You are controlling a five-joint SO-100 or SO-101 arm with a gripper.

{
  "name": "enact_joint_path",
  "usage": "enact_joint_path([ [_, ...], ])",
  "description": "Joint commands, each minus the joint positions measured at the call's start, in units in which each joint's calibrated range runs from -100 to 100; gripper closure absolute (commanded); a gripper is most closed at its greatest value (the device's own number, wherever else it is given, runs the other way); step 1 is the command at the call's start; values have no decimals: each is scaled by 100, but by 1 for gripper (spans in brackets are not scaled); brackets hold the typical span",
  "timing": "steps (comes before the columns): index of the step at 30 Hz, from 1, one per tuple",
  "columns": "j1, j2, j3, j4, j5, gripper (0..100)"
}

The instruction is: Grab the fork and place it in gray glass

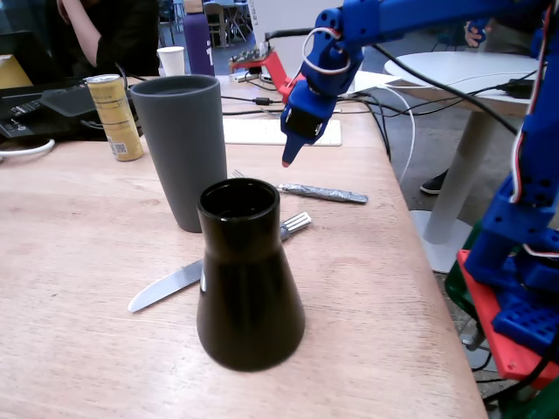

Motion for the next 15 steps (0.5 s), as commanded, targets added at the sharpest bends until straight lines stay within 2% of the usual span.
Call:
enact_joint_path([
  [1, 14, -61, -245, -65, 15, 100],
  [10, 48, -61, -245, -65, 20, 100],
  [11, 48, -61, -245, -65, 20, 97],
  [14, 31, -61, -245, -48, 20, 76],
  [15, 31, -61, -245, -24, 20, 73],
])
